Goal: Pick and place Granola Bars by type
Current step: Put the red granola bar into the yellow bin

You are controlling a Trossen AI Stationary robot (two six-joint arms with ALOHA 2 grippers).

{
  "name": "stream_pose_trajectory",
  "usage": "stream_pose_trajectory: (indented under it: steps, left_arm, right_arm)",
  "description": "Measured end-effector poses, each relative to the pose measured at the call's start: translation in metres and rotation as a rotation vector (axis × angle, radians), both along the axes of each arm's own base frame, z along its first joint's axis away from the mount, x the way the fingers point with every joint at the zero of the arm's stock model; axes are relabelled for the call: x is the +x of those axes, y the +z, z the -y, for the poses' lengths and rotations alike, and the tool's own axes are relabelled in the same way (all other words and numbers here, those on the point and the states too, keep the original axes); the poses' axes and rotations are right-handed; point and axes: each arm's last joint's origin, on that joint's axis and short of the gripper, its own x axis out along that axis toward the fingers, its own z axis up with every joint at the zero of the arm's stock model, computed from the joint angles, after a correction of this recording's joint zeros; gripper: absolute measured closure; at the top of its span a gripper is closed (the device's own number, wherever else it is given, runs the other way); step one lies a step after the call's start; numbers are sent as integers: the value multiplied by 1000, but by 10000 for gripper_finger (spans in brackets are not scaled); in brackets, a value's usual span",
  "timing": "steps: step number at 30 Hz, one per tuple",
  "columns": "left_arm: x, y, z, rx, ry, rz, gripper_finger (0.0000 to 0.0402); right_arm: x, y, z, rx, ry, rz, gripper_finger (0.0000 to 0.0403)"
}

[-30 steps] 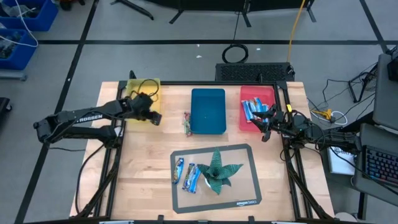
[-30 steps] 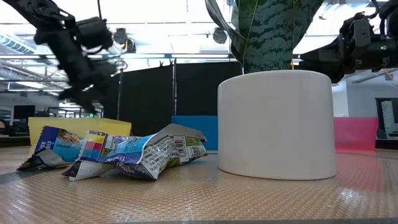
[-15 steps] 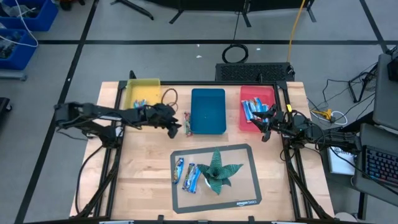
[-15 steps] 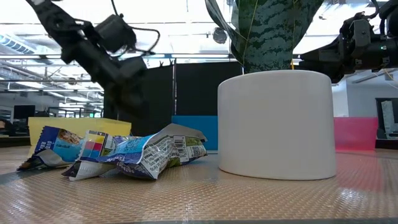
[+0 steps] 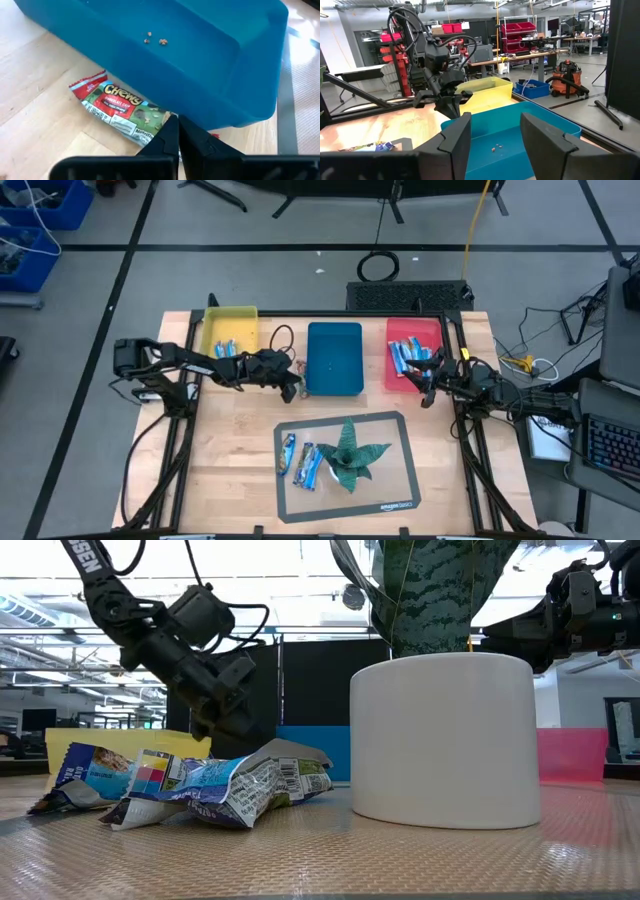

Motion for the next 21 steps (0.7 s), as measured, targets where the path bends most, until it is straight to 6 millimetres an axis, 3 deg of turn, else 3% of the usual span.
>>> stream_pose_trajectory:
  steps: [21]
  left_arm:
    - [4,-2,4,-37,-36,31,400]
  right_arm:
    - [0,0,0,0,0,0,243]
